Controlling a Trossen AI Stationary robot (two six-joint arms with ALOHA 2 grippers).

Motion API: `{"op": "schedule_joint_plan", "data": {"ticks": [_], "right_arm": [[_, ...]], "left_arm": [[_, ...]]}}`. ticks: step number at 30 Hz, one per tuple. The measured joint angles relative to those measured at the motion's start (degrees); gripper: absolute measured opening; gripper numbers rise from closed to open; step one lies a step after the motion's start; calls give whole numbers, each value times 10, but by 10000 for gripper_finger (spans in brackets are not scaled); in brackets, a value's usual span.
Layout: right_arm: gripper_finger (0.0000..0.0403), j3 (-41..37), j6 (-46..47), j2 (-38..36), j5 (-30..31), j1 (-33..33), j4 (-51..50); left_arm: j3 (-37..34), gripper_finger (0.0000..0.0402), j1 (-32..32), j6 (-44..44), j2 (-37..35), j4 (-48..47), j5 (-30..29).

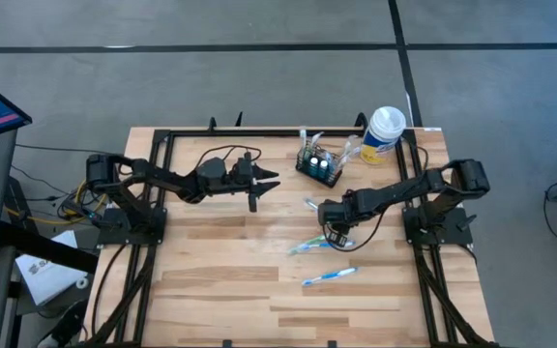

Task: Pick & Place toothbrushing station
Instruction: Put the blue toothbrush into the mesh organizer

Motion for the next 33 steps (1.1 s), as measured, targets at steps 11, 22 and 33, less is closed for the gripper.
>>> {"op": "schedule_joint_plan", "data": {"ticks": [11, 22, 33], "right_arm": [[35, 0, -6, 5, 2, -1, -5], [4, 38, -35, -44, 21, 4, -51], [1, 121, -84, -32, 58, 15, -89]], "left_arm": [[0, 121, -1, 0, 0, -1, 0], [0, 121, -27, -4, 0, 3, 0], [42, 121, -66, -37, 0, -70, 23]]}}
